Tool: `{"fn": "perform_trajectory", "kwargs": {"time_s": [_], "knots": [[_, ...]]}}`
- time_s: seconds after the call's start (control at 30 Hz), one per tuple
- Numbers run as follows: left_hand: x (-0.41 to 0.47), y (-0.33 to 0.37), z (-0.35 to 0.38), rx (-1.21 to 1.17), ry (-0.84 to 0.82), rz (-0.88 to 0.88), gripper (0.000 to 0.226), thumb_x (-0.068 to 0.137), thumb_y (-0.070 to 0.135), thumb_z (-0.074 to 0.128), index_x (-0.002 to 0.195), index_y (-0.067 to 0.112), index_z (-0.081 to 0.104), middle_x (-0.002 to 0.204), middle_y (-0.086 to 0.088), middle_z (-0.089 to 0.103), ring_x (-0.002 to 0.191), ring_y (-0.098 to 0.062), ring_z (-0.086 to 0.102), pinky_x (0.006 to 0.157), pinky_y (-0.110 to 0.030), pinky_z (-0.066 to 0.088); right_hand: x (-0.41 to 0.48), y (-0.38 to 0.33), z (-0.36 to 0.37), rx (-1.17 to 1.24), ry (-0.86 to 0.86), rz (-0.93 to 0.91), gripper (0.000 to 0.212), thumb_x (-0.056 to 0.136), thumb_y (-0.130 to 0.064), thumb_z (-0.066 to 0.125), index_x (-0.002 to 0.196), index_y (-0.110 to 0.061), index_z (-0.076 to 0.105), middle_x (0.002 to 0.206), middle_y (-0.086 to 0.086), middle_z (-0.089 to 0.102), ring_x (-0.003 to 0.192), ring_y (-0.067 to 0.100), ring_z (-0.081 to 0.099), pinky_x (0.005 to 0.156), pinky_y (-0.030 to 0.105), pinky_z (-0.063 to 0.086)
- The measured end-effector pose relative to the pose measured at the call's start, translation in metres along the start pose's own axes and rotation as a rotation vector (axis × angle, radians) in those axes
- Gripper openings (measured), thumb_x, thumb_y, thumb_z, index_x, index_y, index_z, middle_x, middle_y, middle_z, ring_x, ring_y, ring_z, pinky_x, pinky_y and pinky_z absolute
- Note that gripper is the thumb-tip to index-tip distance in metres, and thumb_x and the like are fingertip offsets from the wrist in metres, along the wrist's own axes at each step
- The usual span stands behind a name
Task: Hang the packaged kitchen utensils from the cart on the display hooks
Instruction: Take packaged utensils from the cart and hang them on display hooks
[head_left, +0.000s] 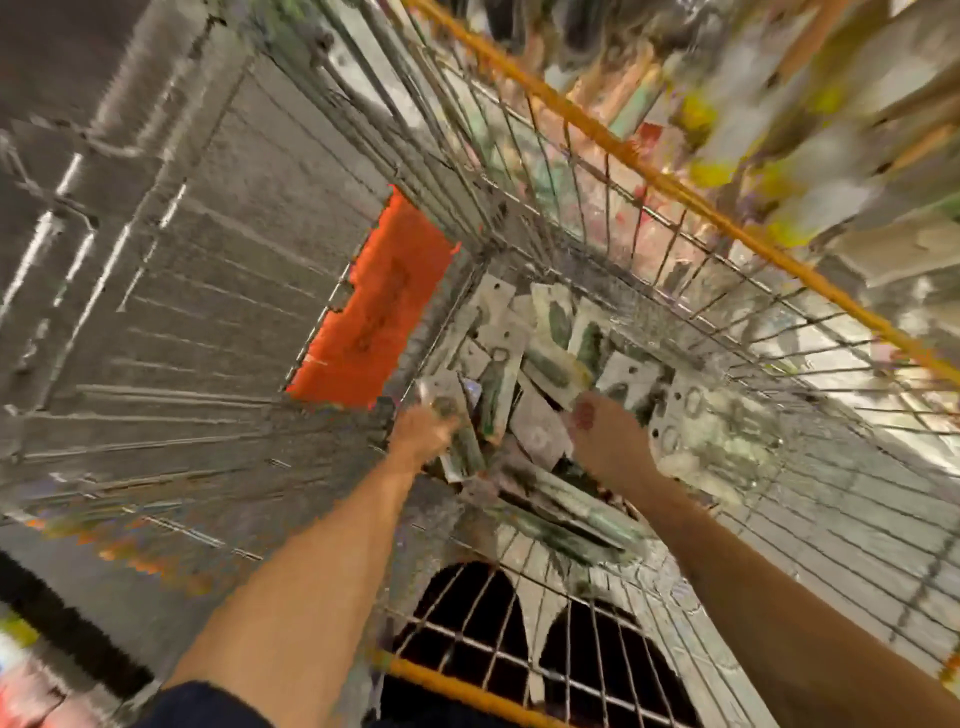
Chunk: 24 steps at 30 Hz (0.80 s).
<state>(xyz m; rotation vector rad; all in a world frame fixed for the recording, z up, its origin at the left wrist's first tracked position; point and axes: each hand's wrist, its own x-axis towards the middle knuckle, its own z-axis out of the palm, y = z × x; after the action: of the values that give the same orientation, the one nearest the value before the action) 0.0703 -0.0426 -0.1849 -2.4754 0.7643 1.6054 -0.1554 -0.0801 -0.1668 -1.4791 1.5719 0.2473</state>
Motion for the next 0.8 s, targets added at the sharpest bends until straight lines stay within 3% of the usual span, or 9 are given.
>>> {"fn": "perform_trajectory", "kwargs": {"time_s": [0.07, 0.13, 0.2, 0.33, 0.53, 0.6, 0.67, 0.73, 0.8], "knots": [[0.022, -0.010, 0.005, -0.001, -0.060, -0.003, 0.065, 0.098, 0.036, 0.059, 0.148, 0.001, 0.037, 0.137, -0.013, 0.048, 0.133, -0.035, 0.046, 0.098, -0.034, 0.036, 0.019, -0.015, 0.005, -0.050, 0.021, -0.001, 0.028, 0.101, -0.023, 0.048, 0.126, -0.010, 0.053, 0.114, 0.012, 0.064, 0.099, 0.032, 0.061, 0.077, 0.035, 0.046], [0.046, -0.024, 0.012, -0.020, -0.058, -0.038, 0.073, 0.091, 0.052, 0.060, 0.144, 0.005, 0.044, 0.144, -0.016, 0.048, 0.136, -0.034, 0.042, 0.107, -0.039, 0.034, 0.037, -0.029, 0.011, -0.056, 0.070, -0.001, 0.031, 0.102, -0.021, 0.047, 0.131, -0.013, 0.047, 0.124, 0.013, 0.057, 0.106, 0.032, 0.057, 0.076, 0.034, 0.042], [0.058, -0.031, 0.017, -0.073, -0.016, 0.023, 0.082, 0.082, 0.063, 0.063, 0.138, 0.004, 0.050, 0.140, -0.019, 0.053, 0.132, -0.034, 0.048, 0.107, -0.043, 0.040, 0.055, -0.041, 0.013, -0.050, 0.127, 0.030, 0.037, 0.102, -0.018, 0.048, 0.138, -0.013, 0.044, 0.135, 0.012, 0.049, 0.119, 0.031, 0.051, 0.089, 0.037, 0.045], [0.065, -0.030, 0.019, 0.002, 0.023, -0.029, 0.103, 0.084, 0.061, 0.066, 0.156, 0.011, 0.014, 0.159, -0.014, 0.026, 0.141, -0.037, 0.035, 0.110, -0.050, 0.037, 0.081, -0.039, 0.023, -0.174, 0.131, 0.089, 0.051, 0.100, -0.025, 0.052, 0.146, -0.011, 0.036, 0.149, 0.013, 0.040, 0.137, 0.032, 0.037, 0.112, 0.046, 0.033], [0.085, -0.032, 0.017, 0.018, 0.080, -0.063, 0.097, 0.069, 0.063, 0.079, 0.139, 0.010, 0.040, 0.134, -0.016, 0.051, 0.122, -0.037, 0.051, 0.100, -0.050, 0.046, 0.081, -0.036, 0.033, -0.290, 0.122, 0.126, 0.058, 0.096, -0.027, 0.058, 0.147, -0.012, 0.033, 0.145, 0.013, 0.041, 0.134, 0.035, 0.038, 0.106, 0.048, 0.033], [0.086, -0.034, 0.016, -0.042, 0.087, -0.066, 0.087, 0.067, 0.058, 0.083, 0.131, 0.011, 0.049, 0.126, -0.011, 0.058, 0.115, -0.032, 0.057, 0.097, -0.048, 0.049, 0.081, -0.038, 0.031, -0.189, 0.044, 0.167, 0.066, 0.092, -0.024, 0.064, 0.146, -0.009, 0.030, 0.139, 0.015, 0.042, 0.128, 0.036, 0.043, 0.099, 0.046, 0.041], [0.085, -0.034, 0.017, -0.138, 0.080, -0.067, 0.074, 0.066, 0.046, 0.088, 0.123, 0.013, 0.054, 0.116, -0.006, 0.064, 0.108, -0.028, 0.063, 0.093, -0.044, 0.053, 0.081, -0.038, 0.027, -0.047, -0.081, 0.248, 0.057, 0.085, -0.023, 0.070, 0.133, -0.007, 0.044, 0.126, 0.014, 0.054, 0.113, 0.034, 0.056, 0.090, 0.041, 0.051], [0.083, -0.033, 0.017, -0.122, 0.070, -0.040, 0.075, 0.065, 0.046, 0.087, 0.124, 0.014, 0.054, 0.121, -0.008, 0.058, 0.115, -0.028, 0.058, 0.098, -0.045, 0.051, 0.078, -0.034, 0.022, -0.007, -0.165, 0.288, 0.045, 0.082, -0.024, 0.073, 0.119, -0.005, 0.055, 0.116, 0.014, 0.063, 0.105, 0.033, 0.062, 0.088, 0.042, 0.054], [0.081, -0.032, 0.021, -0.026, 0.068, 0.005, 0.079, 0.068, 0.049, 0.085, 0.129, 0.014, 0.050, 0.135, -0.010, 0.040, 0.126, -0.029, 0.042, 0.106, -0.046, 0.042, 0.071, -0.029, 0.019, 0.015, -0.194, 0.335, 0.061, 0.085, -0.027, 0.073, 0.135, -0.002, 0.048, 0.130, 0.016, 0.057, 0.119, 0.034, 0.056, 0.100, 0.042, 0.048]]}}
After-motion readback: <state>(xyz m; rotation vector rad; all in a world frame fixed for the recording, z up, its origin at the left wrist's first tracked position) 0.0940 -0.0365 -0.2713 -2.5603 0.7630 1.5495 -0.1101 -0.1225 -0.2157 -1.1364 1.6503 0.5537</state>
